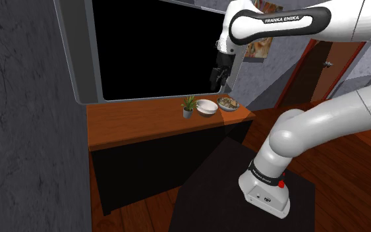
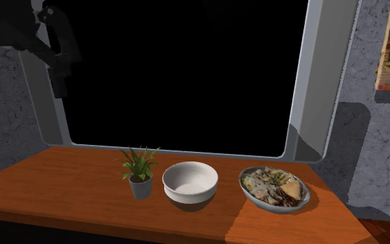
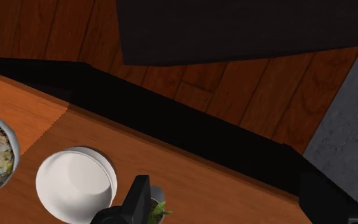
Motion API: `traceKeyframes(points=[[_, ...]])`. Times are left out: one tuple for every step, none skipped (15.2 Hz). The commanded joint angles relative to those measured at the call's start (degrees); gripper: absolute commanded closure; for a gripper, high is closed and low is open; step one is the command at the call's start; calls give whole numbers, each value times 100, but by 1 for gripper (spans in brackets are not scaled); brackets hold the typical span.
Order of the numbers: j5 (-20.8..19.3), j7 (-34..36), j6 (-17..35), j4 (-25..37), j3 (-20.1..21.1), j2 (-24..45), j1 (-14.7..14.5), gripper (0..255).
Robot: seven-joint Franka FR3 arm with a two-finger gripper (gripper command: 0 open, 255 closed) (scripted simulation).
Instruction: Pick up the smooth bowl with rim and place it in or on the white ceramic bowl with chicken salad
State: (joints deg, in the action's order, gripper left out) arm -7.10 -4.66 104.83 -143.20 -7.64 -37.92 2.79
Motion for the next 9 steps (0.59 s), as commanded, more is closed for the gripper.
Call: traceKeyframes(points=[[-106, -60, 411, -136, -106, 243, 59, 0], [-152, -90, 608, -155, -160, 412, 85, 0], [-196, -119, 804, -166, -214, 588, 110, 0], [-237, -148, 999, -169, -269, 771, 133, 0], [-275, -177, 1191, -164, -324, 959, 155, 0], [-310, -206, 1382, -150, -378, 1154, 177, 0], [-340, -235, 1570, -128, -431, 1354, 198, 0], [-366, -266, 1755, -97, -483, 1559, 218, 0], [-387, -297, 1936, -59, -535, 1768, 237, 0]])
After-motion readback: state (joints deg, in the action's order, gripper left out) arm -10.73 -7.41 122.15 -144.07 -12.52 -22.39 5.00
